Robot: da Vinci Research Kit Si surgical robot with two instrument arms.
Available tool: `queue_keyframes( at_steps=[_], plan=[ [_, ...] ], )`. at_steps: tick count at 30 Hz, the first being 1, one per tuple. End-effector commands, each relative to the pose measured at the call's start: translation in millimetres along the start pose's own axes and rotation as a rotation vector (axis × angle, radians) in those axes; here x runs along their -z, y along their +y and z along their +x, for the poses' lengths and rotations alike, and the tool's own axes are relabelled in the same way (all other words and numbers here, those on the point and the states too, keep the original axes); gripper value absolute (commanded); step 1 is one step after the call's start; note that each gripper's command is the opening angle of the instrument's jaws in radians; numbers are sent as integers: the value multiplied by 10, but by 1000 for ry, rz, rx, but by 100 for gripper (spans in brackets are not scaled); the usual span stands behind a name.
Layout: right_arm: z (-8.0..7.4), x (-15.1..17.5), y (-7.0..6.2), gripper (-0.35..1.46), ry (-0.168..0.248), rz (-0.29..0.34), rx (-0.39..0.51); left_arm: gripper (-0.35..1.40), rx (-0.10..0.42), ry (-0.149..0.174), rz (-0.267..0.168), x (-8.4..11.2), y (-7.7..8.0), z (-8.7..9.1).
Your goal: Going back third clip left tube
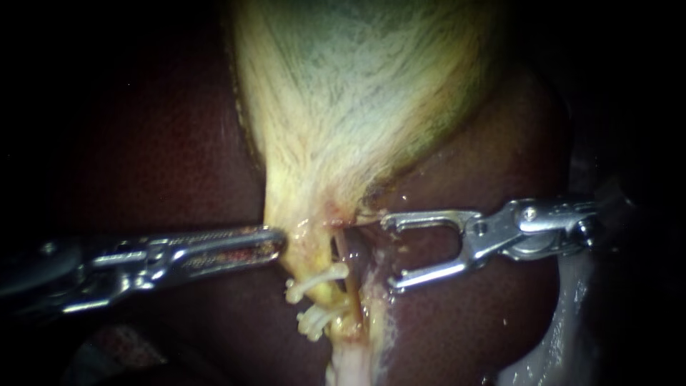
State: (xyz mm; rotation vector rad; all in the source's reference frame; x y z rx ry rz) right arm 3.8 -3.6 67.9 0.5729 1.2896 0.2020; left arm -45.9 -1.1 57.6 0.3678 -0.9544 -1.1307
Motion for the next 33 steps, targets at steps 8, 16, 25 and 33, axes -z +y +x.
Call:
queue_keyframes(
  at_steps=[8,16,25,33],
  plan=[
    [3,5,-3,59,0,1,9,-35,-3,-4,-6,-19,8,6],
    [4,4,-6,59,0,1,9,-35,-7,15,-18,-49,10,13],
    [5,4,-7,60,0,1,9,-35,-8,18,-16,-53,9,15],
    [5,4,-7,60,0,1,9,-35,-8,20,-13,-53,10,15]
  ],
)
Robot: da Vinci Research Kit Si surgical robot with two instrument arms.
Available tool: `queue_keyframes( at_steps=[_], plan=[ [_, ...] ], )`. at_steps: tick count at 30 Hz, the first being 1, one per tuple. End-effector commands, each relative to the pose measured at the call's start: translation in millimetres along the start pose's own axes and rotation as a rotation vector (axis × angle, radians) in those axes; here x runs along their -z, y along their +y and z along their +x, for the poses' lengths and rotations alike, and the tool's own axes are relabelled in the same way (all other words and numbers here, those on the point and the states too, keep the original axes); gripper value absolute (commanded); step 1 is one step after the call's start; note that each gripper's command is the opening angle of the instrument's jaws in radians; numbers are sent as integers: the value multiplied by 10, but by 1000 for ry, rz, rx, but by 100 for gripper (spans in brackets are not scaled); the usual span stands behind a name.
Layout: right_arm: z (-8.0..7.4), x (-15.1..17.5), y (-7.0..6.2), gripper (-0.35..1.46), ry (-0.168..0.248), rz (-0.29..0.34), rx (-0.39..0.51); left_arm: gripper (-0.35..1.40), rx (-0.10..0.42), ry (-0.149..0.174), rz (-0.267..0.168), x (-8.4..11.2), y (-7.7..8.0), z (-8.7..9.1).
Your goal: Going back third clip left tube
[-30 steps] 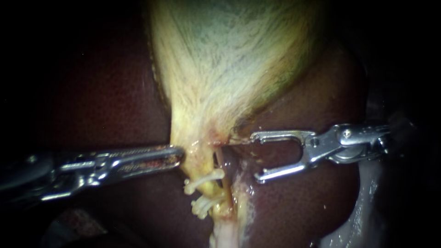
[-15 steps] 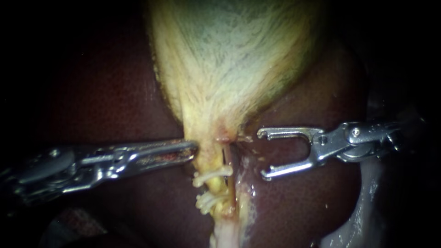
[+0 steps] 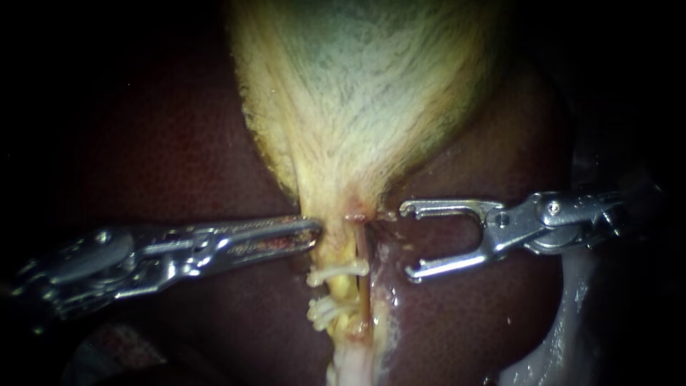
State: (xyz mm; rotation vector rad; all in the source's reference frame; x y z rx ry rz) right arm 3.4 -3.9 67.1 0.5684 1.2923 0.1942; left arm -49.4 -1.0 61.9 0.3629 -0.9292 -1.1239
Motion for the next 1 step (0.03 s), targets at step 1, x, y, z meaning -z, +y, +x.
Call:
queue_keyframes(
  at_steps=[1],
  plan=[
    [0,0,0,60,0,0,0,-35,0,0,1,0,0,0]
  ],
)
